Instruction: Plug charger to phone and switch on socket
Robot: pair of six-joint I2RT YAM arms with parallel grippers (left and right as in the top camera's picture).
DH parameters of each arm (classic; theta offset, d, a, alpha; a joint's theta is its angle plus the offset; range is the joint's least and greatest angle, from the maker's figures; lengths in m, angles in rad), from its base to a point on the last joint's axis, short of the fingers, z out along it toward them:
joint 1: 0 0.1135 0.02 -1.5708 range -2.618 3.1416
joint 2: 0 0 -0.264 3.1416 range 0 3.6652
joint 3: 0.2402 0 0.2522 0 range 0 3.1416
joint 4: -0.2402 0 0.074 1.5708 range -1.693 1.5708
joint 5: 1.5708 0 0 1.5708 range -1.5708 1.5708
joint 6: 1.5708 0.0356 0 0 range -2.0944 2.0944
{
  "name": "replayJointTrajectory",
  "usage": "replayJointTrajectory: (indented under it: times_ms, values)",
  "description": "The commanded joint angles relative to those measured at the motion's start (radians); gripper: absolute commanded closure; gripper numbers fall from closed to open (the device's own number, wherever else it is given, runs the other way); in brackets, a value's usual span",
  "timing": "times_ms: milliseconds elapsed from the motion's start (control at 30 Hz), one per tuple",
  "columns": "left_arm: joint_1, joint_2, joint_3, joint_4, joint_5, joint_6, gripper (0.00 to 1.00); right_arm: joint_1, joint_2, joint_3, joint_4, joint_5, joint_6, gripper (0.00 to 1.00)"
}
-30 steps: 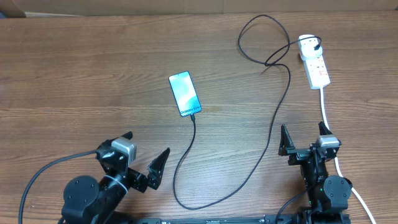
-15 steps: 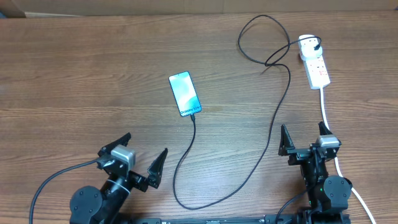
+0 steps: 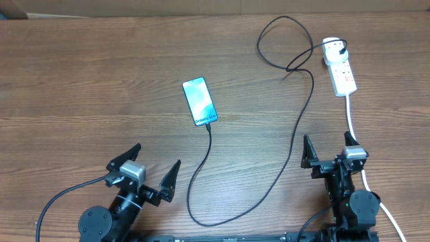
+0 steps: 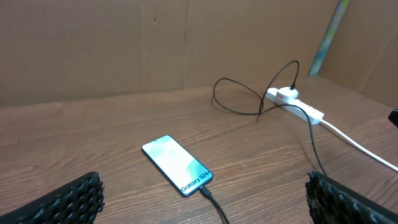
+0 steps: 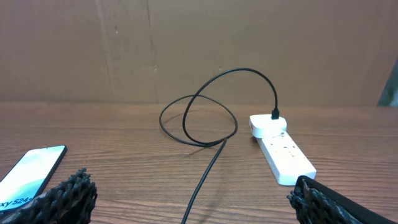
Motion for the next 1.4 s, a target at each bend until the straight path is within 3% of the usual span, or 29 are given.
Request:
replayJointTrajectory:
  times_ms: [0,633,1133,1367]
  values:
    - [0.012,-0.014,-0.012,0.013,0.003,0.034,0.01,0.005,-0.008,-0.01,0.008,0.01,-0.001,0.0]
    - [0.012,-0.014,-0.028,0.106,-0.046,0.06,0.0,0.005,-0.008,-0.01,0.008,0.01,-0.001,0.0]
    - [0.029,-0.014,-0.245,0.543,-0.041,0.05,0.0,0.005,-0.008,-0.01,0.007,0.01,-0.001,0.0]
    - [0.042,-0.014,-0.319,0.657,-0.041,0.051,0.0,0.005,-0.008,-0.01,0.008,0.01,-0.001,0.0]
